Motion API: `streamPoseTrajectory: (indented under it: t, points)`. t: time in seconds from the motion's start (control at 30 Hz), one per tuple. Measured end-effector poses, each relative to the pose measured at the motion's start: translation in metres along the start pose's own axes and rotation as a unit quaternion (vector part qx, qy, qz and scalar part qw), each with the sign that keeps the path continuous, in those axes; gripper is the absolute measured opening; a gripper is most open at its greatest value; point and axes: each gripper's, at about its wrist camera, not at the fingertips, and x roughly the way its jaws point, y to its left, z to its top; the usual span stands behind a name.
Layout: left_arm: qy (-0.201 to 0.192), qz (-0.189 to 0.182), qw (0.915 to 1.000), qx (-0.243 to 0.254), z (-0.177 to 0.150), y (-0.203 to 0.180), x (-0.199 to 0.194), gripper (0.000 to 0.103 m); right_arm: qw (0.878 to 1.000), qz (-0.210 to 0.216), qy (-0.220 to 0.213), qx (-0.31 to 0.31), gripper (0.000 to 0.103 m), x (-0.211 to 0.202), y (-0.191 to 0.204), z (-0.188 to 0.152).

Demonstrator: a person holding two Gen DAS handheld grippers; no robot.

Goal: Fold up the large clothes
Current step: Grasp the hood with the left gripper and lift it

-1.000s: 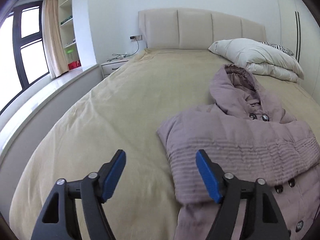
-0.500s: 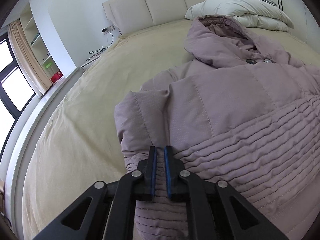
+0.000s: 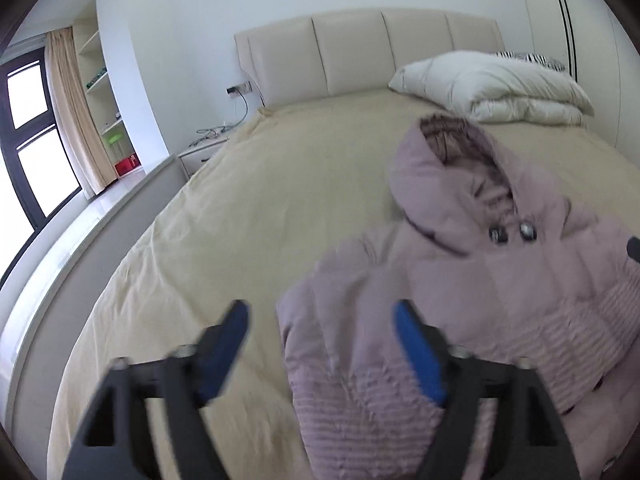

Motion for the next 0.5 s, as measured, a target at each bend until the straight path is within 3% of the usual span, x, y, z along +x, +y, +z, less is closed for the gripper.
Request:
streamPoseTrajectory:
  t: [0.07,0.1,0.2,0.3,0.5]
  points:
    - [-0.011,-0.007,0.9999,0.003,0.029,-0.008,0.009,0.099,0.996,0.033,-0.068,0.045,0.074,-0.017,-0.013,0.005]
    - [0.000,-0.015,0.9999,0.007,0.043,-0.015,0.021,0.099,0.996,0.029,-0.071,0.049,0.074,-0.014,-0.015,0.006]
    - [0.035,-0.045,0.9983,0.011,0.080,-0.041,0.064,0.095,0.998,0.029,0.002,0.050,0.074,0.027,-0.020,-0.008]
    - [0.071,-0.066,0.9953,0.005,0.113,-0.068,0.112,0.088,0.998,0.036,-0.015,0.049,0.074,0.031,-0.024,-0.016]
    - [0.115,-0.079,0.9894,-0.040,0.152,-0.103,0.188,0.088,0.996,0.061,-0.025,0.068,0.075,0.032,-0.033,-0.016]
